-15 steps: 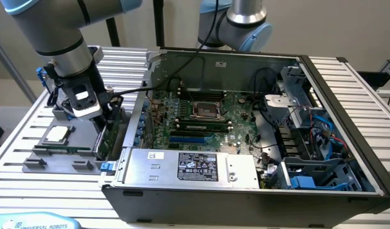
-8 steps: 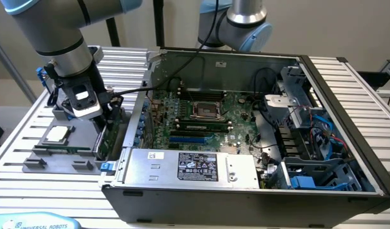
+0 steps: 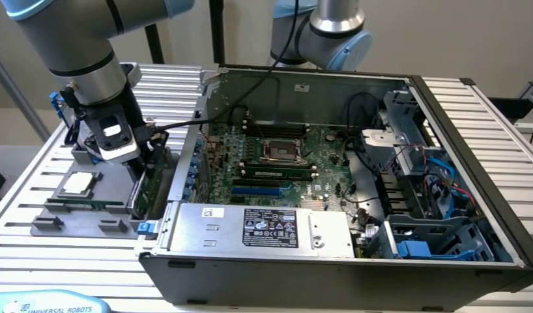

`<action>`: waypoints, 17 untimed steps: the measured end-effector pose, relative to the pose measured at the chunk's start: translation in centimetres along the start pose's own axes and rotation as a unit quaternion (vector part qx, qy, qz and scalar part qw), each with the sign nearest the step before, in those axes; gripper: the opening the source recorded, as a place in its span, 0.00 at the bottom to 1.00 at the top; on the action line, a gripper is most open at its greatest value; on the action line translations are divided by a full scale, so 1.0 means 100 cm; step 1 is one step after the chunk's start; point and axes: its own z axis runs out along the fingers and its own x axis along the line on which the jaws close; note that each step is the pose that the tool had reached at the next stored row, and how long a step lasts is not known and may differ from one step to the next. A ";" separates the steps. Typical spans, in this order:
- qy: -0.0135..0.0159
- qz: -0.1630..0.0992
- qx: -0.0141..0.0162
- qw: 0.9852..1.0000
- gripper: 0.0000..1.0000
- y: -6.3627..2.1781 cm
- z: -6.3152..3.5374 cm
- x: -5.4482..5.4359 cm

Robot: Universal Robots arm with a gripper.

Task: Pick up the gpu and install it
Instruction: 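Pick up the gpu and move the gpu toward the slot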

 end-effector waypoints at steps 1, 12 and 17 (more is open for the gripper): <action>0.000 0.000 0.000 1.000 0.27 0.0000 0.0000 0.000; 0.007 -0.010 -0.001 1.000 0.27 0.0001 -0.0025 0.000; 0.010 -0.014 -0.001 1.000 0.27 0.0002 -0.0057 -0.001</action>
